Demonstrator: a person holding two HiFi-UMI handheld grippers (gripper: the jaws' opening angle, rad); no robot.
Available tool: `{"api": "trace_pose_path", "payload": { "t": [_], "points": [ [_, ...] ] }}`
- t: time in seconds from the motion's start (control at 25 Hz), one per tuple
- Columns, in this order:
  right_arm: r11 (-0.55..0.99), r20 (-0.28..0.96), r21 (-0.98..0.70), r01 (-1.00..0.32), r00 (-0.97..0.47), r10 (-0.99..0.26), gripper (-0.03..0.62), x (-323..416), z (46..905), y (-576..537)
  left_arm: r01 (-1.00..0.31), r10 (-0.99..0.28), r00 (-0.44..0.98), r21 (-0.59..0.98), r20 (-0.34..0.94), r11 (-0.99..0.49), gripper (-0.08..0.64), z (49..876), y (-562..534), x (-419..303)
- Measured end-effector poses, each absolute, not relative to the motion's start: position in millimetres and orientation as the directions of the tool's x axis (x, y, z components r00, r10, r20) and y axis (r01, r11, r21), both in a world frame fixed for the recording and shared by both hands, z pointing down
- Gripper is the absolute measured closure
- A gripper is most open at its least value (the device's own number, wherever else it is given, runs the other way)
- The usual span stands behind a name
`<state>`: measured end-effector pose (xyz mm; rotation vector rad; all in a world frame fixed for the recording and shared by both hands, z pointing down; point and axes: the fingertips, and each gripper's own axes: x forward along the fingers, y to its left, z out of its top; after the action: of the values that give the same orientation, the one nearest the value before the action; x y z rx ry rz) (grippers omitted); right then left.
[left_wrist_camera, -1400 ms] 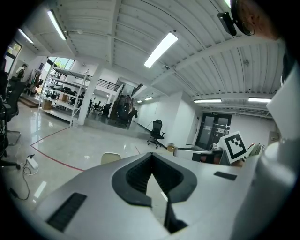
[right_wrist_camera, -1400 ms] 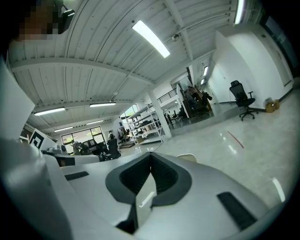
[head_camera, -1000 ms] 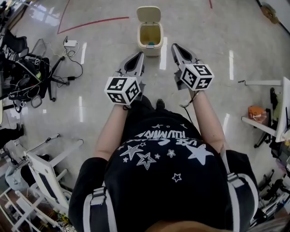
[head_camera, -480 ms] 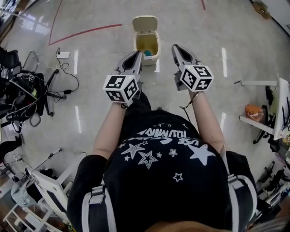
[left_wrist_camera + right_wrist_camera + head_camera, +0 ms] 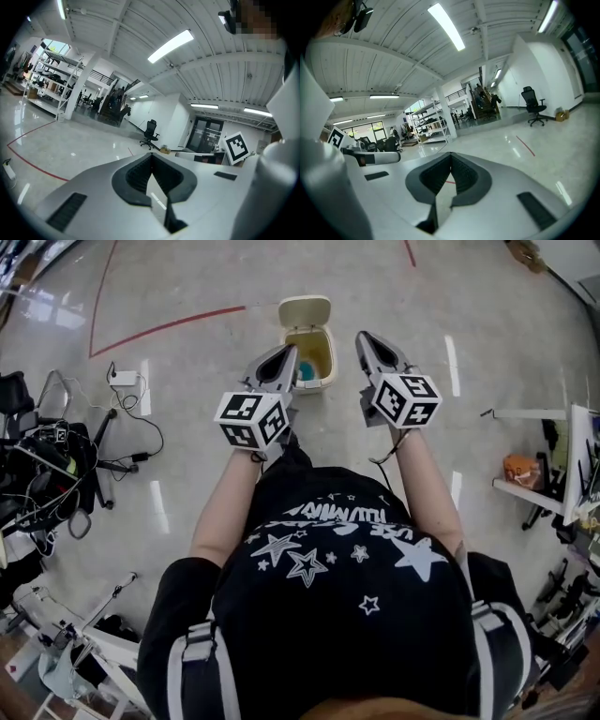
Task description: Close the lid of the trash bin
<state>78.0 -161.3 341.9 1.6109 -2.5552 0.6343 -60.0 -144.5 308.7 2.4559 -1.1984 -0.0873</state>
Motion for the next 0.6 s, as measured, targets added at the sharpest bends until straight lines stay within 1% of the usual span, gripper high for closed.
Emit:
{"api": "trace_pose_path", "payload": {
  "t": [0.28, 0.6],
  "points": [
    [0.329, 0.272, -0.331, -0.885, -0.423, -0.864, 0.588, 48.3, 346.7, -197.0, -0.723, -0.750, 0.651, 0.395, 0.115, -0.567, 0.549, 311.3, -179.7, -95.5],
    [0.285, 0.316, -0.315, -0.905, -0.384, -0.868, 0.588, 44.0, 358.1, -210.2, -0.713, -0.736, 0.662, 0.419, 0.139, -0.562, 0.549, 326.0, -205.3, -115.5]
  ]
}}
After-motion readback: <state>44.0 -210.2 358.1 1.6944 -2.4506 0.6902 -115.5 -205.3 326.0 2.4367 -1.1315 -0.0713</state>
